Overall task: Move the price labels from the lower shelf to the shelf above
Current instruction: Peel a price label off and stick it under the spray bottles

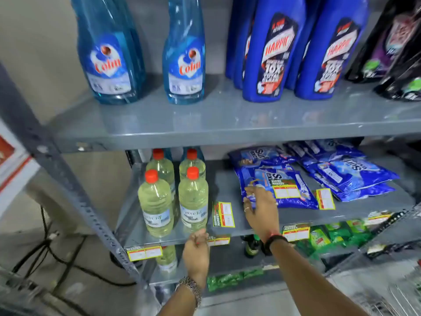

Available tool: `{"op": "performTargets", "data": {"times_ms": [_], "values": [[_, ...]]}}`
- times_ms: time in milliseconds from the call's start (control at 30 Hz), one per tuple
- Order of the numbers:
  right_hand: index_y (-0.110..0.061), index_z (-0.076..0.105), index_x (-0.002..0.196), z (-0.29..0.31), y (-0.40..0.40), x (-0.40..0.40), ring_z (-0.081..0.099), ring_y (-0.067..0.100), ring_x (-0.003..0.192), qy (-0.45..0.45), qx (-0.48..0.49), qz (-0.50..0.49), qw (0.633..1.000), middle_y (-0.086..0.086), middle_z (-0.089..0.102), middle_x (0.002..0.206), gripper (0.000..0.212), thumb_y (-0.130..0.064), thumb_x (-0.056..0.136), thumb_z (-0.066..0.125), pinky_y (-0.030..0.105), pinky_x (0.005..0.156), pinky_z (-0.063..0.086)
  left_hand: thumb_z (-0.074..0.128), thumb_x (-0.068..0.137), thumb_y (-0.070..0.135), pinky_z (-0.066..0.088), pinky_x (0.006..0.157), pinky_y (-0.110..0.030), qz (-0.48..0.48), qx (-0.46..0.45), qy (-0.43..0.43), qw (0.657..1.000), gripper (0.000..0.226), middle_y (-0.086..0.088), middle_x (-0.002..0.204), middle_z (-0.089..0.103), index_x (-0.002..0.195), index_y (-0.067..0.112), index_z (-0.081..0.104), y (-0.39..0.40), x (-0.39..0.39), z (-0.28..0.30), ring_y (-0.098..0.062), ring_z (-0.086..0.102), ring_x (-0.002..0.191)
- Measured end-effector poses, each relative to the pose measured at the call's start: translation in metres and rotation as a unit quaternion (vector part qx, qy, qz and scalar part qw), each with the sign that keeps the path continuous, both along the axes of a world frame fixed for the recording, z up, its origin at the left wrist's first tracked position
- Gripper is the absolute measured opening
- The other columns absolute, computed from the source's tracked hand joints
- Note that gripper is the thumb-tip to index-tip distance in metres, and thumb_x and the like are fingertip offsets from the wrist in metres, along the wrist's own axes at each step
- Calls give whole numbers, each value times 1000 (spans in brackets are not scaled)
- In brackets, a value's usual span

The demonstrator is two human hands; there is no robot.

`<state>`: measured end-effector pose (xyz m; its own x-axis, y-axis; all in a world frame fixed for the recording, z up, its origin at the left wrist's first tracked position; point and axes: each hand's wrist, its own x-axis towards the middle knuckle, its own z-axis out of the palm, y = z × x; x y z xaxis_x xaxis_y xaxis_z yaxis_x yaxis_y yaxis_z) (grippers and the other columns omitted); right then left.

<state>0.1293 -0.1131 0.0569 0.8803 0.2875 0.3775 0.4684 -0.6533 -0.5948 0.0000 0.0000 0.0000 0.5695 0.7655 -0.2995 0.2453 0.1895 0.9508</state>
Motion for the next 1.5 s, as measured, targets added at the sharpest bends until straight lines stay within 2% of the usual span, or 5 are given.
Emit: {"op": "performTargets", "data": {"times_ms": [300,600,1067,1333,1500], "values": [[3,55,121,-49,80,99,50,34,123,236,-212,256,913,22,54,133,32,-1,92,40,34,102,35,55,92,4,40,36,-13,3,-151,21,988,14,-8,78,67,86,9,67,9,49,-45,1,59,39],[-3,68,104,-78,104,134,64,18,90,315,-220,273,882,18,71,107,24,-8,81,67,14,74,48,67,84,4,43,35,-16,11,-212,20,977,6,-4,68,72,82,9,70,9,63,-57,-8,66,44],[-8,74,89,-26,55,119,66,14,87,260,-121,212,934,12,75,96,15,-9,77,66,25,79,52,71,83,28,35,34,-11,29,-212,-1,977,14,6,59,60,89,16,71,8,54,-33,2,44,33],[0,72,87,55,-14,64,61,-4,55,304,51,183,933,-8,70,64,14,6,77,64,12,59,48,68,85,21,46,61,-12,-19,-127,-140,982,8,6,81,71,90,18,73,-12,19,35,-5,60,73],[11,68,93,109,-37,33,58,-8,54,238,132,192,943,-8,68,64,16,11,78,62,8,58,47,66,86,13,50,49,-13,-38,-51,-227,972,8,8,70,73,90,12,74,-10,10,90,1,66,57]]}}
